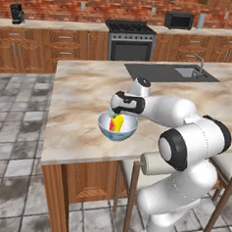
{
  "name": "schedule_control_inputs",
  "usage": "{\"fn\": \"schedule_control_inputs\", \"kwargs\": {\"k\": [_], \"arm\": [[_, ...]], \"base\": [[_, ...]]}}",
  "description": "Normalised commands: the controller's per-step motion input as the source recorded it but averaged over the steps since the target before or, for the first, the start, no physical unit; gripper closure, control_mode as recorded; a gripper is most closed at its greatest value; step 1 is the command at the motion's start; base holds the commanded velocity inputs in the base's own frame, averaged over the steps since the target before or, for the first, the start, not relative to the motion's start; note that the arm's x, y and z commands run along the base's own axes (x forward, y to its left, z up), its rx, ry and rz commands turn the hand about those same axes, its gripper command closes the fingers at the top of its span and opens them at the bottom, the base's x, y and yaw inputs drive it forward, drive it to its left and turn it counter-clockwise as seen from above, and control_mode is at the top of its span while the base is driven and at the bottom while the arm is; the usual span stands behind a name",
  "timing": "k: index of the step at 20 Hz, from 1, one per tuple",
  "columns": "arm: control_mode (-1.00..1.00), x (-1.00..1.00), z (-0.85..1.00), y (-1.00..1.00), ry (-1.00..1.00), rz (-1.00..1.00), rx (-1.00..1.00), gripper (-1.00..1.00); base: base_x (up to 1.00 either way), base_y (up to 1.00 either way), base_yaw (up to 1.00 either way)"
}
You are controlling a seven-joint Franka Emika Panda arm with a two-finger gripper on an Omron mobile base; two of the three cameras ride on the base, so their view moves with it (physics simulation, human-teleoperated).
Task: Place the cup inside the bowl on the dining table and move the bowl to any counter.
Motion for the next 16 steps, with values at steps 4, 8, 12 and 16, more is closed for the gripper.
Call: {"fn": "schedule_control_inputs", "kwargs": {"k": [4, 8, 12, 16], "arm": [[-1.0, 0.0, 0.57, 0.0, 0.06, 0.0, 0.0, -1.0], [-1.0, 0.0, 0.22, -0.03, 0.07, 0.0, 0.0, -1.0], [-1.0, 0.0, 0.02, -0.09, 0.07, -0.02, 0.0, -1.0], [-1.0, 0.0, 0.0, -0.31, 0.09, -0.07, 0.0, -1.0]], "base": [[0.0, 0.0, 0.0], [0.0, 0.0, 0.0], [0.0, 0.0, 0.0], [0.0, 0.0, 0.0]]}}
